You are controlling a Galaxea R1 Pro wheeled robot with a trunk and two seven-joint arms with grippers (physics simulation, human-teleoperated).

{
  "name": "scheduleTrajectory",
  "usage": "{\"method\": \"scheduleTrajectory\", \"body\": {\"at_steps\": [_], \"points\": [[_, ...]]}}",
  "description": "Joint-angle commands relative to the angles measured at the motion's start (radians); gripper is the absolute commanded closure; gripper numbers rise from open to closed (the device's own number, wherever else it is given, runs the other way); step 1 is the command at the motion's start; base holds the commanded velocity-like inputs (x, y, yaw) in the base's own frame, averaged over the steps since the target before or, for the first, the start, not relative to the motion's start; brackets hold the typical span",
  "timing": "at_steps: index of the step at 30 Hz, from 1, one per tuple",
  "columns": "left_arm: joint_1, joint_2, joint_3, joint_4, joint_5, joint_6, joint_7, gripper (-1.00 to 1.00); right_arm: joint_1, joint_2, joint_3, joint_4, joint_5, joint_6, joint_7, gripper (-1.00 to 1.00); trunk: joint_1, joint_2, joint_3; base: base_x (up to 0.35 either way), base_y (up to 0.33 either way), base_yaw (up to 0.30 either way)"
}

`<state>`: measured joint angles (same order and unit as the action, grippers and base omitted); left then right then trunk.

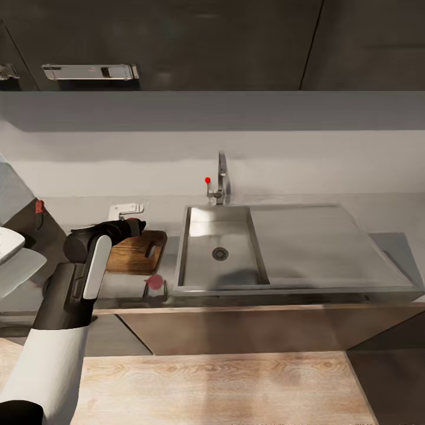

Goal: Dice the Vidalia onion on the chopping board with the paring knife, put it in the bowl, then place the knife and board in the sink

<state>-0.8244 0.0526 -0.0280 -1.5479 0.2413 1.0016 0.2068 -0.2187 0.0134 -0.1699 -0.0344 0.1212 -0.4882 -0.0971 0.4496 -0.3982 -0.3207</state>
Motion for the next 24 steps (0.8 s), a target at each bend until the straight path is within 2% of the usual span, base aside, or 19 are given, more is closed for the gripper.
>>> {"method": "scheduleTrajectory", "body": {"at_steps": [1, 11, 24], "points": [[-0.001, 0.001, -0.002, 0.0, 0.01, 0.003, 0.01, 1.0, -0.001, 0.0, -0.007, 0.001, 0.011, -0.003, -0.006, -1.0, 0.0, -0.002, -0.002, -0.097, 0.129, 0.0], [-0.001, 0.001, -0.004, 0.003, 0.009, 0.001, 0.01, 1.0, -0.001, 0.0, -0.007, 0.001, 0.011, -0.003, -0.006, -1.0, 0.0, -0.002, -0.002, -0.131, 0.124, 0.0], [-0.001, 0.001, -0.004, 0.008, 0.009, 0.0, 0.01, 1.0, -0.001, 0.0, -0.007, 0.001, 0.011, -0.003, -0.006, -1.0, 0.0, -0.002, -0.002, 0.024, 0.01, 0.0]]}}
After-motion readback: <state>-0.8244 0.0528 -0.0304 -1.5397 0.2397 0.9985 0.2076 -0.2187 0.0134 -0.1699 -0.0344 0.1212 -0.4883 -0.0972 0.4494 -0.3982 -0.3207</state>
